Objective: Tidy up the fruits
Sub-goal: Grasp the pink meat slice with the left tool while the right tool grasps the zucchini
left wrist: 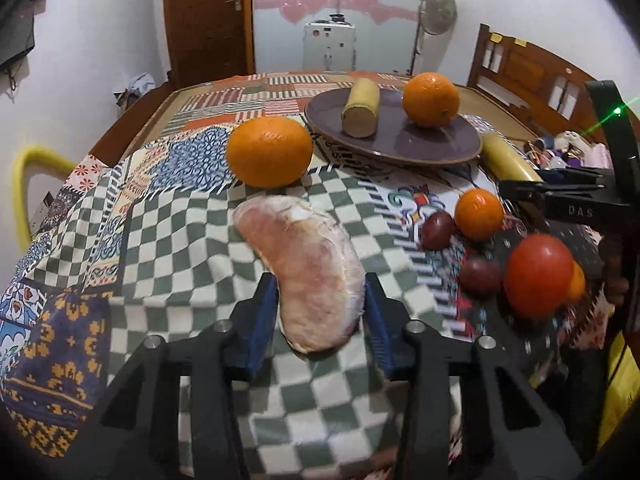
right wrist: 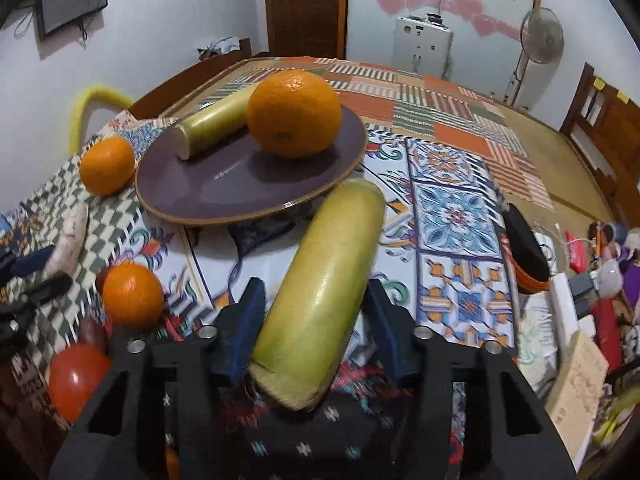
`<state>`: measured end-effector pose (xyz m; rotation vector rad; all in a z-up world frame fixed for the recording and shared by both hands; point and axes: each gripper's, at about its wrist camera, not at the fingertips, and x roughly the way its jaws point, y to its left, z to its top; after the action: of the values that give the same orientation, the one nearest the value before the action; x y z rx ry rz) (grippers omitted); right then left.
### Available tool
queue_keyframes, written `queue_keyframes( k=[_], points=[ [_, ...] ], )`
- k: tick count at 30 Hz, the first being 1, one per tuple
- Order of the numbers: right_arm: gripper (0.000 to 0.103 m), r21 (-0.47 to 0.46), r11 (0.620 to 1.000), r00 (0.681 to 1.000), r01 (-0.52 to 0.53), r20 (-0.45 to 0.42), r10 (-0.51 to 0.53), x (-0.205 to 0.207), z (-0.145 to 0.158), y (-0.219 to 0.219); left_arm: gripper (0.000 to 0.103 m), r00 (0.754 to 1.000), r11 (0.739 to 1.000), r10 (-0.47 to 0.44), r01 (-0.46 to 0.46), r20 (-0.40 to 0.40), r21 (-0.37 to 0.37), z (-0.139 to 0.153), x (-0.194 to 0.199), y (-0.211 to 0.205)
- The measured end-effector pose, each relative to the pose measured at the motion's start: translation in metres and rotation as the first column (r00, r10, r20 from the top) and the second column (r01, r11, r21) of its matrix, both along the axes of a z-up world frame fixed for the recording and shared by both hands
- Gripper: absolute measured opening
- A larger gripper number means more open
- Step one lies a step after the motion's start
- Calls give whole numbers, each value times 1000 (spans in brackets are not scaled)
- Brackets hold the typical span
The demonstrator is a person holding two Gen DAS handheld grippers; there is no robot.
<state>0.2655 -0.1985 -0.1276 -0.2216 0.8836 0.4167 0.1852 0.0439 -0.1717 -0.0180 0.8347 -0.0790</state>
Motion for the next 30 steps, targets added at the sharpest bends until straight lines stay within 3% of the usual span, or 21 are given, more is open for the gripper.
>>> queue_keyframes(
  k=[3, 9, 14, 19, 26, 30],
  points=[
    [36, 12, 1000, 1000, -10, -11, 10, -5, 2, -15, 42, 1000, 1000, -23, 22, -11, -17, 1, -9, 8],
    [36, -19, 999, 999, -41, -12, 40, -14, 3, -24, 43, 998, 998, -49, 48, -46, -29, 4, -12, 12],
    [36, -14, 999, 999, -44, -23, 44, -8, 2, -26, 56, 995, 993, -41, 31, -89, -114, 7, 1, 16],
    [43, -6, 999, 998, -41, -42, 41, 11, 1, -15, 56, 994, 994, -9, -3, -106, -108, 7, 21, 16],
    [42, 8, 999, 998, -38, -47, 39, 28, -2, -7, 49, 995, 996, 12, -20, -95, -87, 6, 34, 20],
    [36, 36, 999, 998, -35, -45, 36, 26, -1, -11, 46, 996, 996, 14, -21, -85, -85, 7, 32, 20]
  ],
)
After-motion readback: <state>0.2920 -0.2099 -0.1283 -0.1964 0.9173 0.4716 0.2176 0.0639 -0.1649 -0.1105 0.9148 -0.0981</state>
